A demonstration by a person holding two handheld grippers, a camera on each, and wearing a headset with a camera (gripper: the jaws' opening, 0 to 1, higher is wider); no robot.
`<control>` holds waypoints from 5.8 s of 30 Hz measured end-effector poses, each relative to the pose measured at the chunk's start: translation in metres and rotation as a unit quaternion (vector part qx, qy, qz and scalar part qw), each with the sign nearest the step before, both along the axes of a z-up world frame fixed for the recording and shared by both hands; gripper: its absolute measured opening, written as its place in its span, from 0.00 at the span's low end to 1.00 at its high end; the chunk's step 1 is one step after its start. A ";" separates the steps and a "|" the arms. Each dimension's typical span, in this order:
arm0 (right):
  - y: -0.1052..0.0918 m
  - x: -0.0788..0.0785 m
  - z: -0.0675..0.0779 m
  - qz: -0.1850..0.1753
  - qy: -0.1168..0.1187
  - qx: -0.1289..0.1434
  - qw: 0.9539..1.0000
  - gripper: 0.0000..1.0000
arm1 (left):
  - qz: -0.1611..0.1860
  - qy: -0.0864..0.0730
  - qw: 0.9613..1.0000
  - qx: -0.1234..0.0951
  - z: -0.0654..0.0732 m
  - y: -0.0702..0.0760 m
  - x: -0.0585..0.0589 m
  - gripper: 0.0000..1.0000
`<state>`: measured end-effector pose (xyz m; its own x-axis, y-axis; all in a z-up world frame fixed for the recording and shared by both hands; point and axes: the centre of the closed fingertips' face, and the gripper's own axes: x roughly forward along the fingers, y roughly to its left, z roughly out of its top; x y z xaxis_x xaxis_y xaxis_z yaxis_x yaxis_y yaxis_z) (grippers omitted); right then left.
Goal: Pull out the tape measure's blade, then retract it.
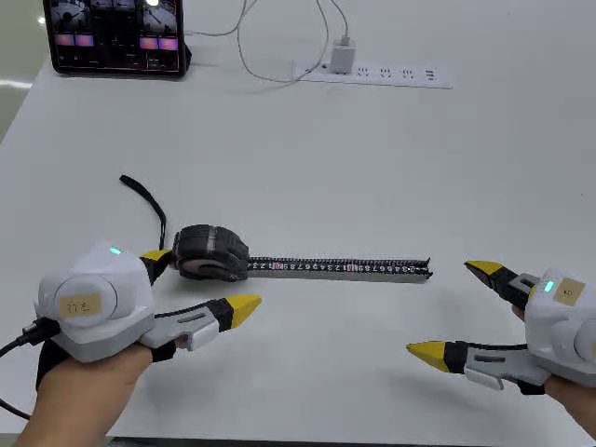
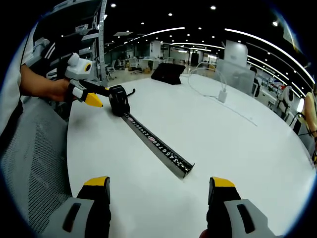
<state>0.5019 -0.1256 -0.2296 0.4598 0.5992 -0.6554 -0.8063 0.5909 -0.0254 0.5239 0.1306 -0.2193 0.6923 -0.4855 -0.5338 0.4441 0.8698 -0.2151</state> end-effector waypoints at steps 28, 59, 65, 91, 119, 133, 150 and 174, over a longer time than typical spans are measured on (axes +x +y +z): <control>-0.003 0.015 -0.003 0.097 0.034 -0.067 0.992 0.74 | 0.071 -0.002 0.997 0.005 -0.001 -0.001 0.017 0.81; 0.002 0.040 -0.008 0.192 0.052 -0.116 0.973 0.49 | 0.142 0.003 0.990 0.023 -0.010 0.006 0.029 0.73; 0.004 0.043 -0.012 0.207 0.055 -0.128 0.968 0.46 | 0.157 0.010 0.987 0.026 -0.014 0.008 0.032 0.72; 0.007 0.045 -0.026 0.249 0.083 -0.146 0.954 0.31 | 0.201 0.022 0.979 0.011 -0.017 0.017 0.036 0.62; 0.003 0.046 -0.034 0.281 0.096 -0.176 0.939 0.13 | 0.198 0.026 0.980 0.009 -0.019 0.016 0.036 0.62; 0.001 0.046 -0.037 0.291 0.096 -0.192 0.932 0.11 | 0.198 0.036 0.980 0.007 -0.020 0.016 0.036 0.62; 0.001 0.047 -0.037 0.288 0.092 -0.200 0.932 0.10 | 0.187 0.045 0.981 0.017 -0.023 0.017 0.039 0.60; 0.002 0.048 -0.035 0.289 0.092 -0.210 0.930 0.10 | 0.185 0.055 0.981 0.007 -0.021 0.016 0.035 0.59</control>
<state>0.5499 -0.1241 -0.2647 -0.0014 0.3846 -0.9231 -0.9996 0.0269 0.0127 0.5589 0.1464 -0.2405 0.7579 -0.2030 -0.6200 0.0715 0.9705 -0.2303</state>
